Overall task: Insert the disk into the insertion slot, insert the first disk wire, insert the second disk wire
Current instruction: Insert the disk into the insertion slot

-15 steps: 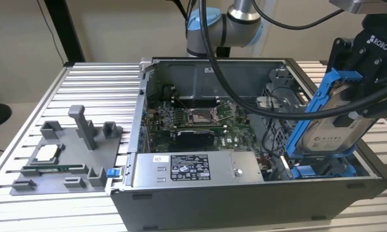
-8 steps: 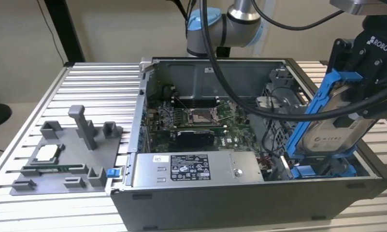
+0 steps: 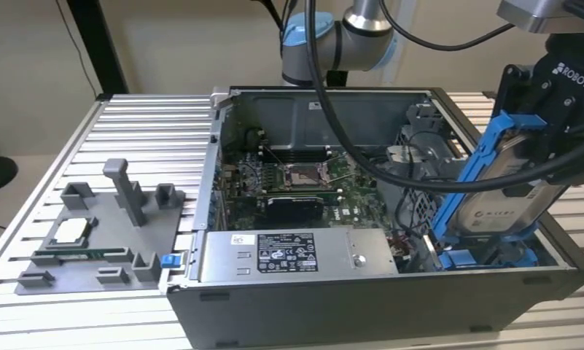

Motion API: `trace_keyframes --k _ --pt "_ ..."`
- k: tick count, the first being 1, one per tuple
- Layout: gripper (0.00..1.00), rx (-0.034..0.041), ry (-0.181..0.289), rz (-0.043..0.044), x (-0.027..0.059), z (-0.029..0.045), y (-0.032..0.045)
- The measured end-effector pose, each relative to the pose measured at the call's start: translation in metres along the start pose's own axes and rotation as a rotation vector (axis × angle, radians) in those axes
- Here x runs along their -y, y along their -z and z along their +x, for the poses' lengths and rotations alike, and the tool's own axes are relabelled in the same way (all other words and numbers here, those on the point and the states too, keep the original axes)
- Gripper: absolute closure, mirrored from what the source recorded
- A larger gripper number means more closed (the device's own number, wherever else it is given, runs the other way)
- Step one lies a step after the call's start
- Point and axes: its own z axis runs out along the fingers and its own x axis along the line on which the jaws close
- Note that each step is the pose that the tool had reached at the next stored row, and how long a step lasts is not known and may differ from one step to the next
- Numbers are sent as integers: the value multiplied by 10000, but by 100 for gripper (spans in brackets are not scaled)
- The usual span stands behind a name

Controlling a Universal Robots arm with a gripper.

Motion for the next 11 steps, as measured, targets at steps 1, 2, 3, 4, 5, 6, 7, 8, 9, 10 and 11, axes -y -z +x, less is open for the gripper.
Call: trace_keyframes --k 1,2,3,4,5,6,7,8,9,10,11 --pt "100 1 0 1 10 1 -8" --pt "100 1 -1 1 24 1 -15" --pt "100 3 0 1 37 1 -23" --pt "100 6 0 1 49 1 -32" --pt "100 7 0 4 56 1 -43" --pt "100 9 0 7 61 1 -54" --pt "100 13 0 12 64 1 -68" --pt "100 13 -2 15 65 1 -82" --pt "100 12 -1 16 66 1 -95" --pt "100 13 0 17 68 0 -109" --pt "100 14 0 17 69 1 -123"
